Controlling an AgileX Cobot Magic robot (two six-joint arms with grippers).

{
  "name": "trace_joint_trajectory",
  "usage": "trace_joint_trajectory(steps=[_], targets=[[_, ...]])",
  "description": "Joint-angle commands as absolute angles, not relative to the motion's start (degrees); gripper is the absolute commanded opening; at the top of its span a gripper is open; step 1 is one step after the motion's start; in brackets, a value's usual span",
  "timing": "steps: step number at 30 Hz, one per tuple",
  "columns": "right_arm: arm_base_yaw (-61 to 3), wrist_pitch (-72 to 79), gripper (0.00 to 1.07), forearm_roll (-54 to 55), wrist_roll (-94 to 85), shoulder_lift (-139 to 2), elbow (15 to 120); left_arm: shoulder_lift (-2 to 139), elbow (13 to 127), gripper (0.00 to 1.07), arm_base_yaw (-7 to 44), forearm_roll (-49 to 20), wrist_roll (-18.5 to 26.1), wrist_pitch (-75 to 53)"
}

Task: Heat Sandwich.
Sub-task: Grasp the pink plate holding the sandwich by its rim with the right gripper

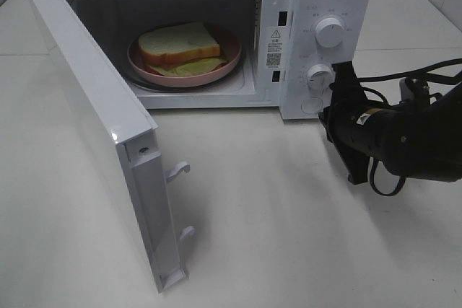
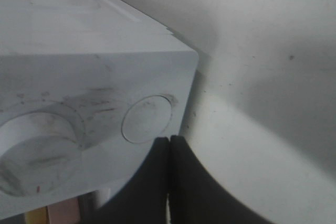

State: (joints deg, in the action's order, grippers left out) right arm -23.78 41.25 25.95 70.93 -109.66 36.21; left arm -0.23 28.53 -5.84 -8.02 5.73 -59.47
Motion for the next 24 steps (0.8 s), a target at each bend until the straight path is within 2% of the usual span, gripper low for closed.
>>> trace_joint_trajectory(steps=[1,11,24], targets=[[-23.5,36.8,0.01,25.6,67.4,-106.1,34.7,-1.8,28.4,1.03,-6.0,-8.0,5.7,-59.4],[-23.5,18.8,0.04,25.6,55.8,-97.2,33.6,-1.8,28.4,1.03,-6.0,-8.0,5.7,-59.4],[-23.5,5.3,0.08,25.6,38.8,-86.5,33.6,-1.8,28.4,1.03,-6.0,-8.0,5.7,-59.4]])
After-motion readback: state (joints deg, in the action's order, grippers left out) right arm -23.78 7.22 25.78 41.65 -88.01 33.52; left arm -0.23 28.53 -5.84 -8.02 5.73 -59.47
